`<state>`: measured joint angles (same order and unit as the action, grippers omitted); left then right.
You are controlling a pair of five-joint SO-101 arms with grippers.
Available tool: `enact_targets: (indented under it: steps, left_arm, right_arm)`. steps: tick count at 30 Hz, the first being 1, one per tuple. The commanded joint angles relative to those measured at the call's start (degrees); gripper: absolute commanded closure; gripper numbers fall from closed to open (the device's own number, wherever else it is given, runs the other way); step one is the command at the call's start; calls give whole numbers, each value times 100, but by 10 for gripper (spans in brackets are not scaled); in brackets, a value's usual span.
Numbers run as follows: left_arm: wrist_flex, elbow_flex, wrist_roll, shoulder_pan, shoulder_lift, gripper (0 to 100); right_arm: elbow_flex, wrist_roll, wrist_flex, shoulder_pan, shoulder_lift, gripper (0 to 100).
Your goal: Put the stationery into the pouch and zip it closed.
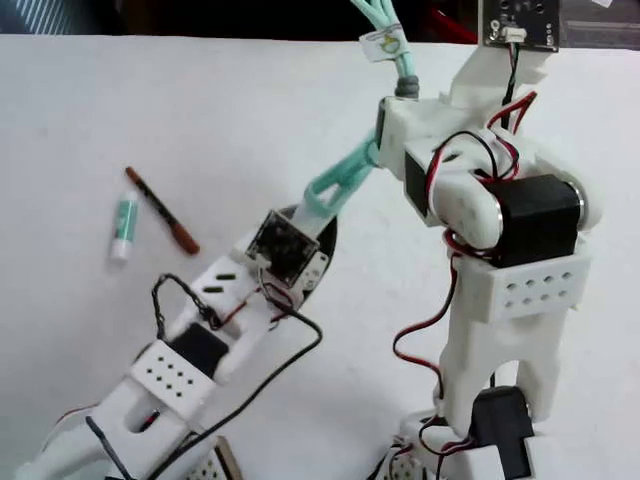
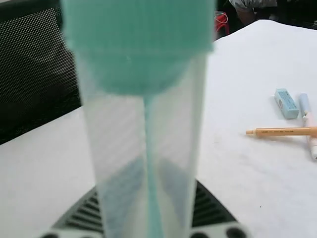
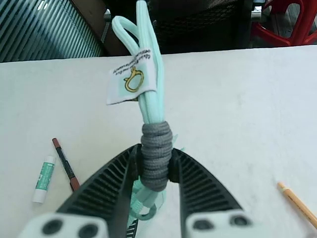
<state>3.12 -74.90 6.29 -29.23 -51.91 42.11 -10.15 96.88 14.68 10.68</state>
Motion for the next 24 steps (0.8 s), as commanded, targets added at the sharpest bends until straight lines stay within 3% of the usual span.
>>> enact_targets:
  steps: [1, 13, 24]
  left_arm:
    - [-369, -185, -53, -145, -110, 950]
    - [-378, -202, -44, -233, -119, 948]
    - [-369, -211, -44, -224, -119, 951]
  right_arm:
    - [158, -9, -409, -75, 31, 979]
    - [-1222, -35, -2035, -312, -585, 979]
    - [-1178, -9, -2510, -1121, -796, 979]
